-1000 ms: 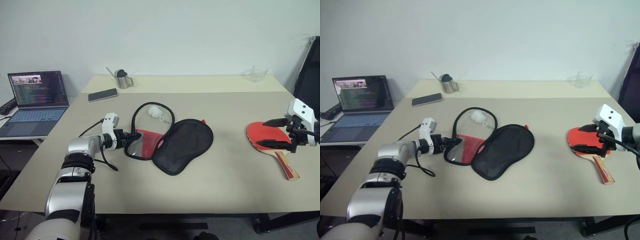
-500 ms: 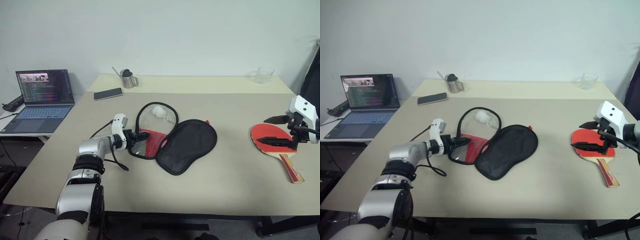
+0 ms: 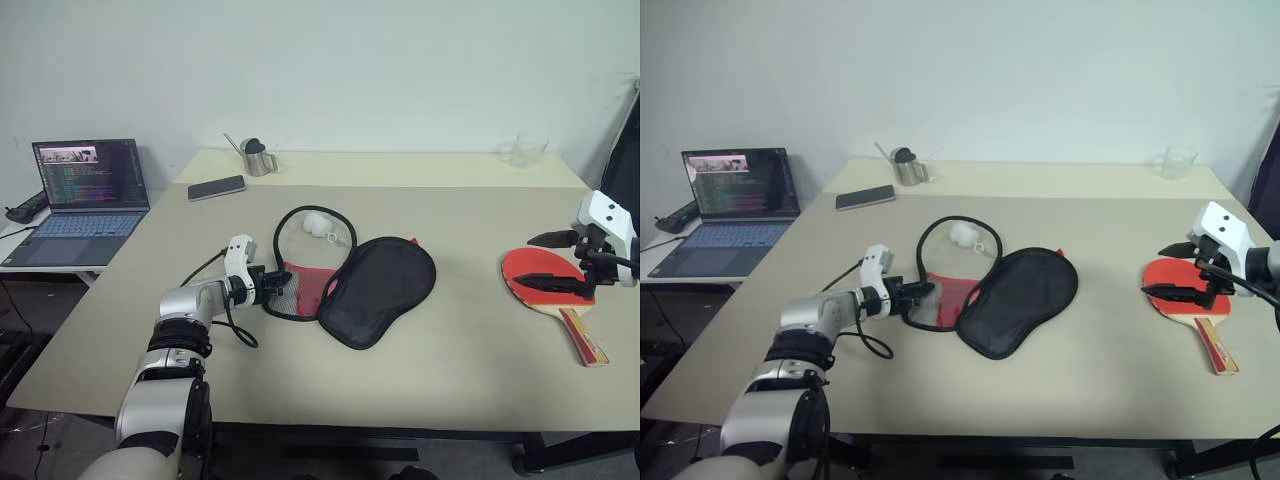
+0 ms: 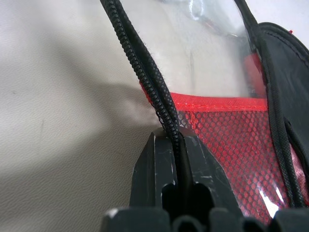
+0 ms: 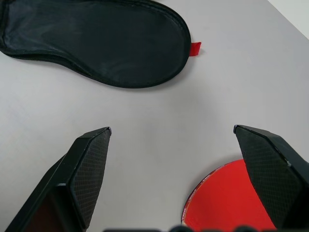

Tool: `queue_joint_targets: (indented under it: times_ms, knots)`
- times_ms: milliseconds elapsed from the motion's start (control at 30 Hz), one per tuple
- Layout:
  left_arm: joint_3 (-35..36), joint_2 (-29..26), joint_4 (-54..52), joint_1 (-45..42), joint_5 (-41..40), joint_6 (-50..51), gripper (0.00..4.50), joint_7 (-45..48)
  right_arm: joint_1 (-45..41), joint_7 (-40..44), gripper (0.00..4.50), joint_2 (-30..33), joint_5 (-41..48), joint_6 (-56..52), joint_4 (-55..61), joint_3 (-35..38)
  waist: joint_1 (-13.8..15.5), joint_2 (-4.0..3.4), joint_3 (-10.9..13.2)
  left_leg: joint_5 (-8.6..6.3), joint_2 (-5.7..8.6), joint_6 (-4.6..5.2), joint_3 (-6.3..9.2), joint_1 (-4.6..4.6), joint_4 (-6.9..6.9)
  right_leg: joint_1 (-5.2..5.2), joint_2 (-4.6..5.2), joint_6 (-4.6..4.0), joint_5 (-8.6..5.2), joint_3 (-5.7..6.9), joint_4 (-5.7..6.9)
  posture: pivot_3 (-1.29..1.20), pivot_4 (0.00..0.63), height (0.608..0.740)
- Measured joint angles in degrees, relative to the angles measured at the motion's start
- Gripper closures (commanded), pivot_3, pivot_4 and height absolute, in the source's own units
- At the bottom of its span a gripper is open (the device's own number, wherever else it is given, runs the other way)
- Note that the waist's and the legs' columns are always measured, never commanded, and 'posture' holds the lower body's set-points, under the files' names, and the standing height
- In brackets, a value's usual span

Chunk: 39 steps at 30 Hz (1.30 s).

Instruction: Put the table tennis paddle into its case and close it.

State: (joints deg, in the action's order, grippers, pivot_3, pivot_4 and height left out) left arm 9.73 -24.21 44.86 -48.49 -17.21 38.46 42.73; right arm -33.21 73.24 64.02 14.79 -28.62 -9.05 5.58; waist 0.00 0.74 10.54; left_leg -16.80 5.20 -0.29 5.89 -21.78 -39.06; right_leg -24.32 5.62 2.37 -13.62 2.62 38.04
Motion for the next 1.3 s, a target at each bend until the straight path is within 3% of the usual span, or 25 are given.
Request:
queue_joint_targets:
  times_ms: [600,1300]
  knots:
    - [2.1,6.6,1.1,-0.7,-0.1,-8.1,4.49,-6.1,0.1,-0.1,0.00,-0.3,0.0,0.0,0.4,-0.1,0.4,0.03,0.0,0.00,0.02,0.00,0.01,-0.01,-0.05,0.05,0.04,0.04,0.02,0.05,-0.03,0.00,0.150,0.740]
    - [6.4,11.2,9.2,-4.4,-0.3,-19.7,4.49,-22.1,0.7,-0.1,0.00,-0.4,0.5,0.0,1.5,-0.1,0.3,0.06,0.0,0.00,0.01,-0.01,-0.03,0.01,-0.05,0.05,0.03,0.07,0.04,0.01,-0.03,0.00,0.150,0.740]
